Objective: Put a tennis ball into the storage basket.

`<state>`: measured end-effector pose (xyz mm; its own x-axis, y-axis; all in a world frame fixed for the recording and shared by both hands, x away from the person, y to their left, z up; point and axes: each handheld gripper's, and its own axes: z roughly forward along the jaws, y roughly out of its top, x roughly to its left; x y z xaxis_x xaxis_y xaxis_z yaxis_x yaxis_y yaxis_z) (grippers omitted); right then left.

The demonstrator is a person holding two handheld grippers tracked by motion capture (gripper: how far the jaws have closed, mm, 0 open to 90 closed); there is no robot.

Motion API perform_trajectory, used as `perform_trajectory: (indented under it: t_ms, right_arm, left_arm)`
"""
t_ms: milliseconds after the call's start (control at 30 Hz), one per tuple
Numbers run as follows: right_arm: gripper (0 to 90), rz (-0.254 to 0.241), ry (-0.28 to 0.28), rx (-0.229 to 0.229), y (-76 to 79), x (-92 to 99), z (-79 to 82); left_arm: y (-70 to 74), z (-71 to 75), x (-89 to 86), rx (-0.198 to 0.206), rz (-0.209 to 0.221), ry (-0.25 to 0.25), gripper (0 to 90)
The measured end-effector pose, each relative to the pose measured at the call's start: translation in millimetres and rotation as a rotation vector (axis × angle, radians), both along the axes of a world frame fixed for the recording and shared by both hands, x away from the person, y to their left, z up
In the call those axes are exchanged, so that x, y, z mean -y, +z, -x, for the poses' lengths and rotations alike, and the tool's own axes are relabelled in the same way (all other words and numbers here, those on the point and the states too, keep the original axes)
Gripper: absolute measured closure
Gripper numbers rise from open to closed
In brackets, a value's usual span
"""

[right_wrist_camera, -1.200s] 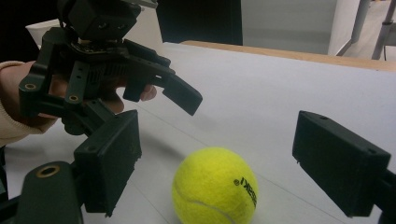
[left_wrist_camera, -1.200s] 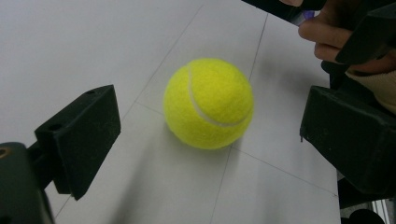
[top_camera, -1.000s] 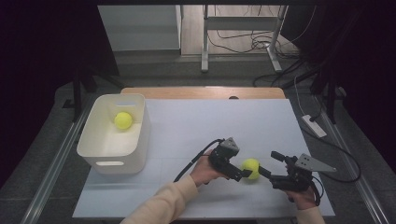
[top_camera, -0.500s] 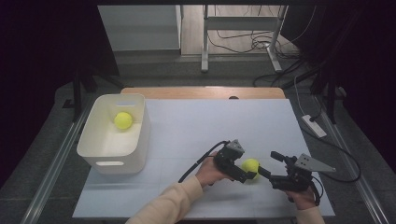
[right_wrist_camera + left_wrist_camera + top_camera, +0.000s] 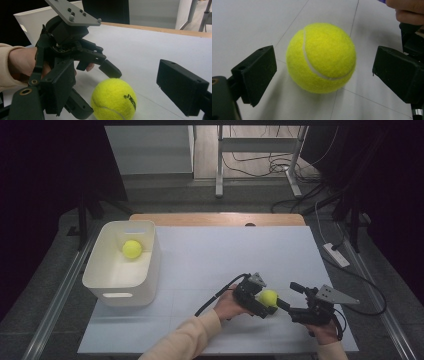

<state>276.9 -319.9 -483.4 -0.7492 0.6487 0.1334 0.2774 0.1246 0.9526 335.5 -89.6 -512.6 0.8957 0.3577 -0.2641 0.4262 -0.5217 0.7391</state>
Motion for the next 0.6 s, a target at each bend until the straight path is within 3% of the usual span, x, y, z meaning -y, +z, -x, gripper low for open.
perform_trajectory:
  t_ms: [367, 500, 600]
  right_arm:
    - [15.5, 0.000, -0.001, -0.003, -0.9, 0.7, -0.2]
    - [15.5, -0.002, -0.003, -0.003, -1.2, 0.9, -0.4]
    - [15.5, -0.003, -0.005, -0.007, -0.9, 1.7, 0.0]
  left_arm:
    - [-6.6, -0.4, 9.4, 0.015, -0.045, 0.019, 9.5]
    - [-7.4, -0.7, 9.8, 0.018, -0.047, 0.019, 24.1]
    - [-6.7, -0.3, 9.2, 0.024, -0.045, 0.009, 26.8]
